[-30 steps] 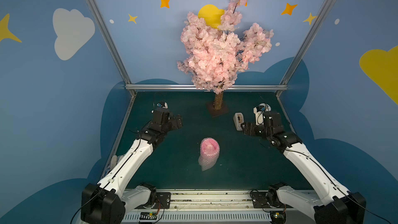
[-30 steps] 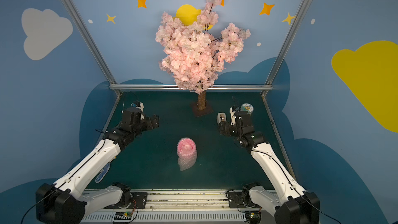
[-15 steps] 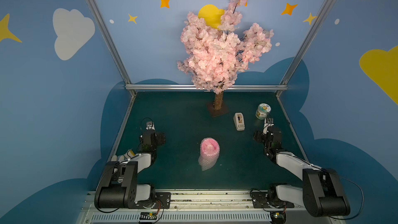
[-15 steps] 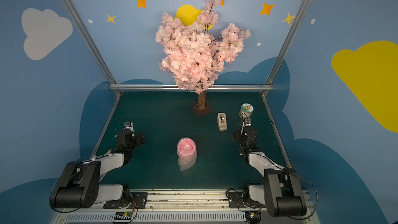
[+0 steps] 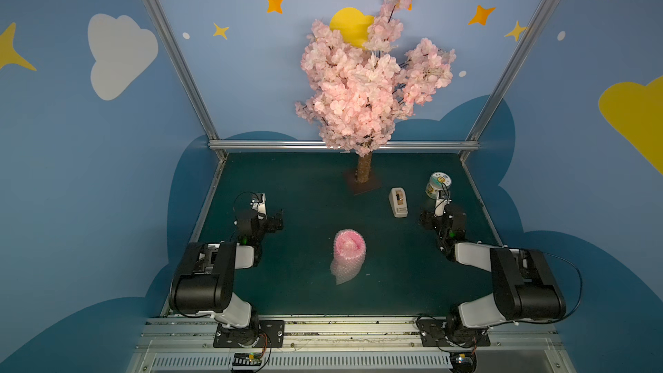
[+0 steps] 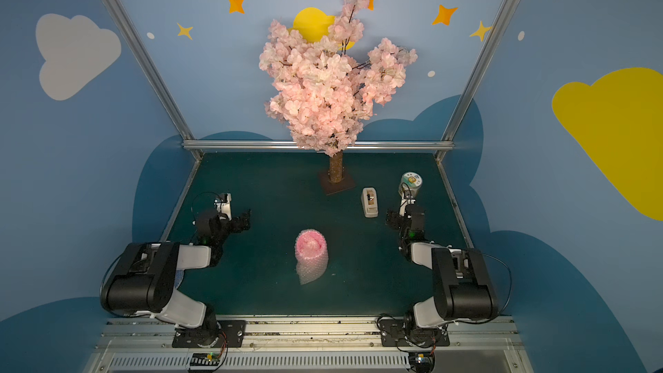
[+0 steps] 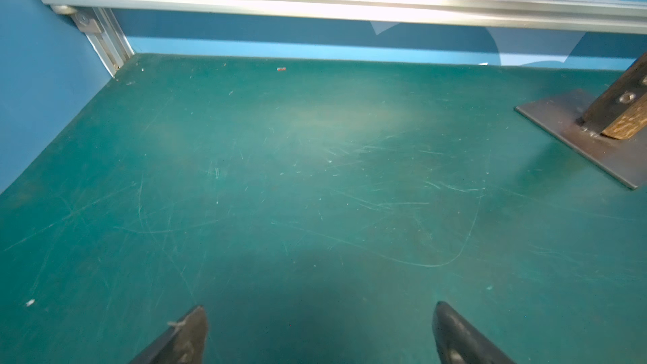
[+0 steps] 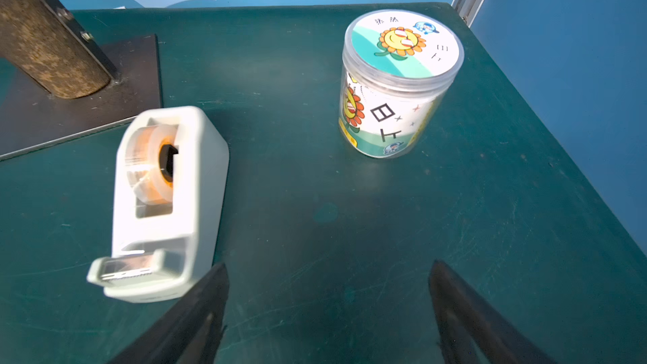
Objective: Wrap wine glasses in bubble wrap
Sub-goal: Reset both arms
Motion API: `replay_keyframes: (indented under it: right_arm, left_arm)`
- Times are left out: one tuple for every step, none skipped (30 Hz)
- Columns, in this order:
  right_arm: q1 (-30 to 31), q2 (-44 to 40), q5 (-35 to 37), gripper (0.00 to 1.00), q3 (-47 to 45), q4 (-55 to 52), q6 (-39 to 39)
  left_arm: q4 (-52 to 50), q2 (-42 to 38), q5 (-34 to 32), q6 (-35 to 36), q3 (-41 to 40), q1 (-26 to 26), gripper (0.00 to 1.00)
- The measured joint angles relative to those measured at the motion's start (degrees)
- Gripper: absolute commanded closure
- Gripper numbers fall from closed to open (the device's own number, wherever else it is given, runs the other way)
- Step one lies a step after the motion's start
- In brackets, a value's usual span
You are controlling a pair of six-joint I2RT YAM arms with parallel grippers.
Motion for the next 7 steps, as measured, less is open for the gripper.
replay_keyframes:
  right_arm:
    - [-0.02,0.0,-0.11,0.11,0.0,-0.2,-0.07]
    - [-0.02,0.0,-0.15,0.11,0.0,-0.44,-0.11]
    - [-0.02,0.0,-0.28,0.11,0.0,-0.55,-0.17]
    - [-0.02,0.0,-0.33,0.11,0.0,-0.61,-0.2]
    - [0.0,0.0,-0.39,0.11,0.0,-0.68,-0.22]
    - [-0.02,0.0,-0.44,0.11,0.0,-0.74,-0.22]
    - [-0.02,0.0,-0.5,0.11,0.0,-0.83,-0.22]
  left_arm:
    - [-0.07,0.0,0.07,0.02,0.0,-0.04,0.0]
    - [-0.31,0.0,0.09,0.07,0.0,-0.09,0.0]
    - [-0.5,0.0,0.09,0.2,0.0,-0.11,0.0]
    - [-0.68,0.0,0.11,0.22,0.02,-0.13,0.0]
    - [-0.96,0.0,0.09,0.26,0.17,-0.13,0.0]
    - [-1.27,0.0,0.09,0.28,0.33,-0.13,0.0]
    - [-1.29,0.0,0.09,0.35,0.39,-0.13,0.0]
